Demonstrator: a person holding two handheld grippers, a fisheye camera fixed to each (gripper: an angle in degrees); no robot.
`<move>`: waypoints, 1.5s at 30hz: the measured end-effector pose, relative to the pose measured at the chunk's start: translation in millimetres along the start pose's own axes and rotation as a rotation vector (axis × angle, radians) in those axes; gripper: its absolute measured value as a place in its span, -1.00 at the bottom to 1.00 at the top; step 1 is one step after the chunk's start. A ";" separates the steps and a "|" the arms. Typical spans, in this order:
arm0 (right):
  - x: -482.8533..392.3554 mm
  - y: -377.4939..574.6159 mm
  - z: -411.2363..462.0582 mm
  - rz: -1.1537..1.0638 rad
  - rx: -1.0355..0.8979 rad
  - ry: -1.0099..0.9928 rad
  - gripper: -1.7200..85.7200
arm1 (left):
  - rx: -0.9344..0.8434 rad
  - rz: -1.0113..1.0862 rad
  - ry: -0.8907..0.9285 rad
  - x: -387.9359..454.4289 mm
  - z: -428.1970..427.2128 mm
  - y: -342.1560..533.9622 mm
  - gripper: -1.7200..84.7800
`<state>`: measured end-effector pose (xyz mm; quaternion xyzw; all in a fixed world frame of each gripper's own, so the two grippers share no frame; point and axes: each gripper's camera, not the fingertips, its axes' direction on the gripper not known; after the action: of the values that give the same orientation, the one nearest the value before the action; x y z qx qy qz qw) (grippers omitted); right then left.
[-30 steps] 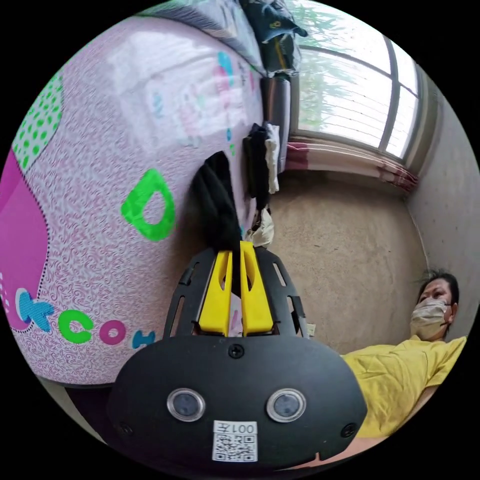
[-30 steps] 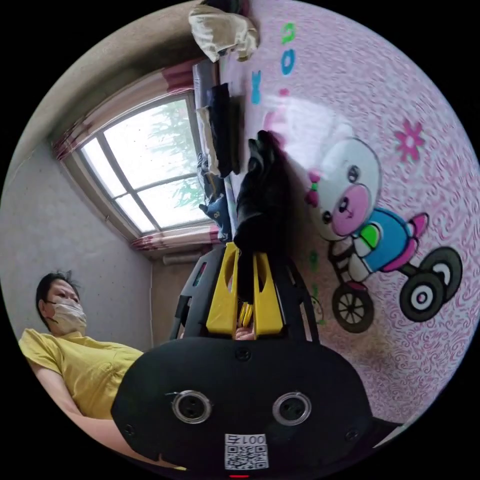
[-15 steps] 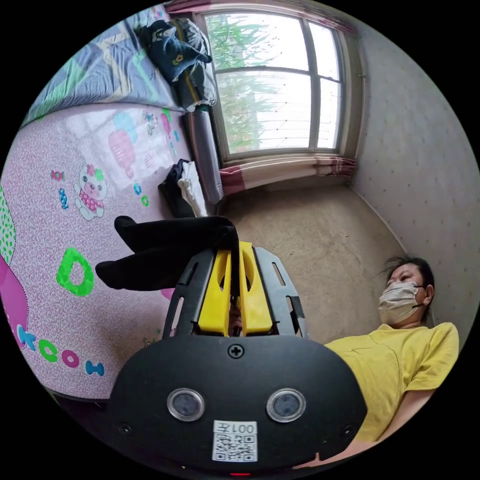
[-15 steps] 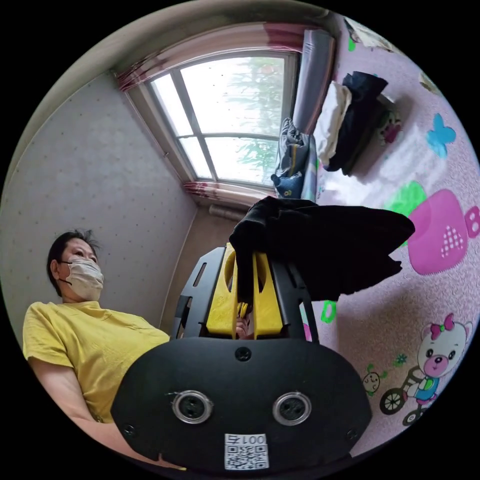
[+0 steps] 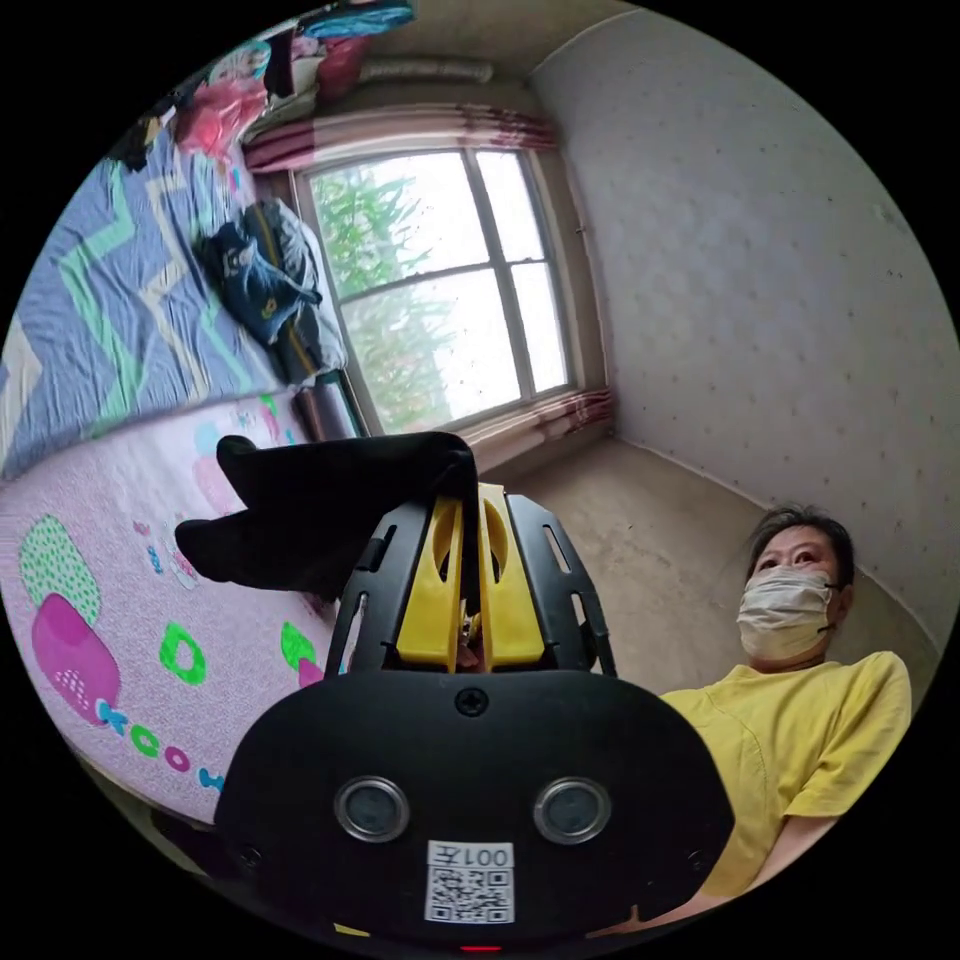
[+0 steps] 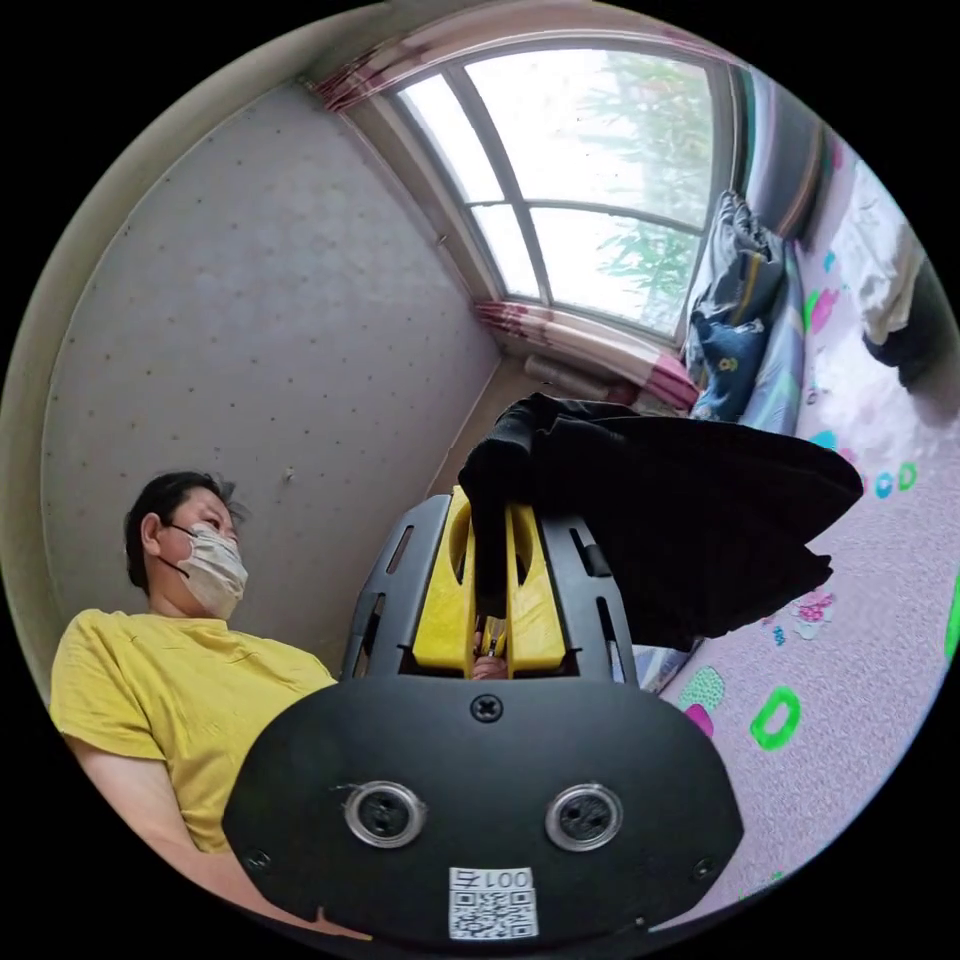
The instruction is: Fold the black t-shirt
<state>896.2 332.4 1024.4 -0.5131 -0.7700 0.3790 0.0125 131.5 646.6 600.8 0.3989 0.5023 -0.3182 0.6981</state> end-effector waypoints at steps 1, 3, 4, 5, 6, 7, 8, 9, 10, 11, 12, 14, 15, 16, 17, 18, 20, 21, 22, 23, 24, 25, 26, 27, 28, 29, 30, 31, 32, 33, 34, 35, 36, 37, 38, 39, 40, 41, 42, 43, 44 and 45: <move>0.1 2.2 10.9 -0.003 -0.014 -0.012 -0.94 | 0.034 0.020 0.006 20.0 -19.9 2.1 -0.98; 4.0 17.7 57.8 -0.003 -0.070 -0.065 -0.94 | 0.085 0.052 0.008 50.2 -53.6 5.4 -0.98; 5.9 23.3 70.2 0.002 -0.082 -0.079 -0.94 | 0.119 0.071 0.007 69.7 -78.5 7.7 -0.98; 10.8 36.3 95.5 0.014 -0.107 -0.107 -0.94 | 0.151 0.083 0.002 88.3 -105.0 10.1 -0.98; 17.0 51.6 121.2 0.029 -0.130 -0.132 -0.94 | 0.166 0.085 -0.004 97.8 -119.6 11.2 -0.98; 20.2 59.7 133.3 0.038 -0.139 -0.141 -0.94 | 0.189 0.083 -0.026 115.7 -148.0 13.1 -0.98; 27.9 78.2 158.4 0.056 -0.156 -0.159 -0.94 | 0.203 0.079 -0.061 133.4 -176.9 14.4 -0.98; 36.0 98.3 182.4 0.072 -0.170 -0.172 -0.94 | 0.204 0.075 -0.079 141.9 -191.3 14.7 -0.98; 40.2 109.0 193.8 0.081 -0.174 -0.175 -0.94 | 0.198 0.066 -0.118 158.4 -220.0 14.5 -0.98; 48.7 131.5 215.8 0.102 -0.181 -0.178 -0.94 | 0.187 0.051 -0.164 174.6 -248.1 14.0 -0.98; 57.7 154.8 236.2 0.122 -0.190 -0.182 -0.94 | 0.181 0.043 -0.187 182.7 -262.0 13.6 -0.98; 73.2 189.7 264.1 0.162 -0.204 -0.188 -0.94 | 0.160 0.033 -0.266 215.1 -314.2 13.2 -0.98; 85.2 212.0 281.7 0.197 -0.217 -0.192 -0.94 | 0.162 0.035 -0.282 223.2 -326.5 13.7 -0.98; 91.3 222.2 289.9 0.218 -0.223 -0.192 -0.94 | 0.176 0.034 -0.305 238.6 -350.0 15.4 -0.98; 104.0 242.3 306.5 0.268 -0.239 -0.188 -0.94 | 0.200 0.019 -0.319 253.0 -372.5 17.6 -0.98; 115.2 259.5 322.8 0.310 -0.261 -0.176 -0.94 | 0.212 0.012 -0.325 259.9 -382.7 18.6 -0.98; 129.0 278.0 347.5 0.343 -0.307 -0.161 -0.94 | 0.264 -0.001 -0.343 286.4 -417.8 20.7 -0.98; 136.7 286.1 363.9 0.349 -0.338 -0.158 -0.94 | 0.275 -0.002 -0.345 292.4 -425.2 20.3 -0.98; 140.3 289.0 372.1 0.348 -0.352 -0.157 -0.94 | 0.296 -0.006 -0.344 303.3 -438.4 18.2 -0.98; 147.4 293.5 388.0 0.346 -0.373 -0.158 -0.94 | 0.316 -0.011 -0.342 312.9 -449.2 14.3 -0.98; 155.2 296.2 403.2 0.342 -0.387 -0.162 -0.94 | 0.324 -0.014 -0.339 317.1 -453.9 11.5 -0.98; 159.1 296.9 410.1 0.339 -0.391 -0.165 -0.94 | 0.337 -0.021 -0.332 324.5 -461.7 3.8 -0.98; 168.0 297.2 424.0 0.332 -0.395 -0.170 -0.94 | 0.345 -0.026 -0.321 330.7 -467.7 -7.0 -0.98; 178.0 296.1 437.2 0.322 -0.395 -0.179 -0.94 | 0.347 -0.028 -0.315 333.4 -470.0 -13.7 -0.98; 183.5 295.0 443.6 0.317 -0.393 -0.186 -0.94 | 0.346 -0.027 -0.300 338.4 -473.4 -30.0 -0.98; 195.0 291.5 455.8 0.304 -0.385 -0.195 -0.94 | 0.340 -0.021 -0.284 343.0 -474.7 -49.2 -0.98; 206.2 286.0 467.5 0.284 -0.373 -0.197 -0.94 | 0.334 -0.016 -0.277 345.3 -474.4 -60.1 -0.98; 211.7 282.5 473.5 0.272 -0.367 -0.199 -0.94 | 0.319 -0.004 -0.266 350.3 -472.8 -84.1 -0.98; 222.4 274.3 485.7 0.249 -0.354 -0.208 -0.94 | 0.299 0.006 -0.256 355.6 -469.8 -110.8 -0.98; 232.1 264.3 498.3 0.227 -0.339 -0.214 -0.94 | 0.288 0.009 -0.251 358.5 -467.7 -124.9 -0.98; 236.3 259.1 504.6 0.218 -0.330 -0.217 -0.94 | 0.264 0.015 -0.244 365.0 -462.7 -154.3 -0.98; 243.9 247.2 518.7 0.202 -0.310 -0.220 -0.94 | 0.242 0.011 -0.237 372.8 -456.9 -183.9 -0.98; 249.0 234.4 533.2 0.177 -0.292 -0.227 -0.94 | 0.230 0.013 -0.233 377.6 -453.6 -198.6 -0.98; 250.9 227.6 540.7 0.158 -0.287 -0.236 -0.94 | 0.201 0.036 -0.223 388.8 -447.0 -227.7 -0.98; 254.0 213.4 556.3 0.114 -0.286 -0.257 -0.93 | 0.178 0.064 -0.204 400.4 -441.1 -255.9 -0.98; 256.0 198.8 572.0 0.070 -0.286 -0.263 -0.93 | 0.169 0.077 -0.191 406.0 -438.3 -269.7 -0.98; 257.0 191.4 580.4 0.051 -0.286 -0.260 -0.93 | 0.154 0.099 -0.169 417.5 -432.5 -298.2 -0.98; 259.6 175.8 599.2 0.018 -0.291 -0.254 -0.93 | 0.146 0.119 -0.160 429.6 -427.1 -327.3 -0.98; 262.6 158.6 620.8 -0.024 -0.303 -0.246 -0.93 | 0.140 0.134 -0.159 436.2 -424.3 -342.9 -0.98; 264.0 150.2 631.8 -0.047 -0.310 -0.238 -0.93 | 0.128 0.170 -0.166 450.4 -418.9 -376.2 -0.98; 268.4 132.2 656.3 -0.085 -0.325 -0.216 -0.93 | 0.117 0.210 -0.174 464.4 -413.5 -411.6 -0.98; 273.5 115.6 680.3 -0.110 -0.328 -0.194 -0.93 | 0.110 0.229 -0.176 471.0 -410.8 -430.0 -0.98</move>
<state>579.3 184.2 369.7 -0.4265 -0.8458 0.2950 -0.1250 -277.7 780.1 -23.9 0.4618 0.3723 -0.2973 0.7481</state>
